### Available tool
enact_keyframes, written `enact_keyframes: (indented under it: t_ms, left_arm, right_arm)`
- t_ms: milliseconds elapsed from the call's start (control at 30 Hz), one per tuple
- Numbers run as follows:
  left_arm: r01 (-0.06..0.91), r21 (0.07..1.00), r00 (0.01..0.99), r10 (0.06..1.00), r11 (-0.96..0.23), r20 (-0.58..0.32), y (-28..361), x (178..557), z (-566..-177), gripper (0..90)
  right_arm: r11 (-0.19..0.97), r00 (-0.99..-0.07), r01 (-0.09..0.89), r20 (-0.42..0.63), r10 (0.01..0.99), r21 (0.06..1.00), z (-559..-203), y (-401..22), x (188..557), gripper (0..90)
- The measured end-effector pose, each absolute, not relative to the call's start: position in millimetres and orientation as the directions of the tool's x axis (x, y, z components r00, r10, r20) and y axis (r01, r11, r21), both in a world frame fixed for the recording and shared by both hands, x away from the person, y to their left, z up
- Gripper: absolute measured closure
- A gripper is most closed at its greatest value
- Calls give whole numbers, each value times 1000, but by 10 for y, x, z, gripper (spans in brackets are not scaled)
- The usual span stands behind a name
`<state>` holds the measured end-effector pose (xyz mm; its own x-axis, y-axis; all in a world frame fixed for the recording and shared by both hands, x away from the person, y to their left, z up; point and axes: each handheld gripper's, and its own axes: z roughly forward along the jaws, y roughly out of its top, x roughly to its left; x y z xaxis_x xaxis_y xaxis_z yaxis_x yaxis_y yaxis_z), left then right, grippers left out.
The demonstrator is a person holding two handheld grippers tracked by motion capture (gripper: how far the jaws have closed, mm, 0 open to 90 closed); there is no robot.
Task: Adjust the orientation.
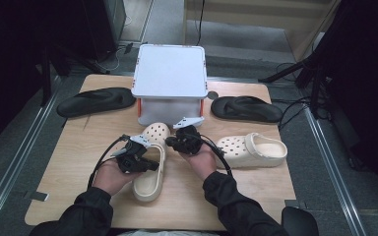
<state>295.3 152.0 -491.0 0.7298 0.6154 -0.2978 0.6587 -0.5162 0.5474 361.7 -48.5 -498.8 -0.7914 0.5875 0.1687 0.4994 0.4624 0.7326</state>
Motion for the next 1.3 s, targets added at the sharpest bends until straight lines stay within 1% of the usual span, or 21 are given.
enact_keyframes:
  t_ms: [33, 100, 233, 300, 333, 367, 400, 467, 667, 733, 833, 933, 1033, 1133, 1300]
  left_arm:
    - [658, 548, 729, 619, -517, -292, 1532, 2952, -4906, 871]
    - [656, 562, 727, 624, -505, -288, 1561, 2928, -4875, 784]
    - [653, 586, 719, 636, -479, -281, 1651, 2884, -4785, 648]
    - [659, 603, 705, 648, -450, -287, 1713, 2864, -4729, 573]
    - [655, 615, 702, 655, -439, -280, 1743, 2853, -4694, 566]
    - [656, 619, 697, 662, -433, -276, 1757, 2847, -4675, 538]
    - [667, 612, 688, 667, -425, -285, 1774, 2843, -4648, 524]
    - [667, 616, 680, 681, -419, -273, 1805, 2825, -4594, 516]
    - [681, 611, 662, 696, -404, -278, 1961, 2818, -4528, 466]
    - [679, 616, 654, 710, -399, -261, 2033, 2826, -4521, 451]
    - [675, 625, 647, 720, -392, -248, 2112, 2856, -4566, 417]
    - [691, 609, 631, 736, -389, -245, 2169, 2903, -4627, 409]
    - [678, 615, 632, 747, -403, -207, 2199, 2928, -4645, 403]
    - [679, 619, 629, 748, -395, -212, 2247, 2972, -4664, 386]
    - [680, 622, 621, 756, -388, -207, 2313, 3039, -4707, 377]
  right_arm:
    - [468, -792, 503, 171, 586, 727, -4989, -492, 3620, 856]
    - [465, -792, 509, 181, 583, 724, -4987, -523, 3629, 857]
    - [468, -797, 506, 186, 574, 724, -4941, -573, 3624, 782]
    - [472, -804, 494, 176, 568, 730, -4909, -608, 3614, 770]
    - [471, -805, 496, 182, 565, 729, -4893, -627, 3608, 762]
    - [469, -806, 495, 185, 562, 732, -4873, -652, 3602, 744]
    - [469, -810, 492, 187, 557, 734, -4863, -667, 3601, 724]
    - [467, -814, 492, 198, 546, 734, -4846, -698, 3601, 683]
    - [455, -816, 502, 229, 530, 736, -4801, -808, 3587, 636]
    - [453, -817, 503, 235, 526, 736, -4775, -848, 3567, 622]
    - [455, -822, 498, 234, 520, 738, -4736, -908, 3525, 619]
    - [451, -825, 491, 230, 516, 745, -4715, -966, 3480, 609]
    - [457, -828, 480, 216, 517, 748, -4702, -1016, 3434, 596]
    - [469, -834, 471, 204, 513, 747, -4665, -1080, 3384, 591]
    - [449, -834, 454, 191, 518, 770, -4610, -1257, 3301, 576]
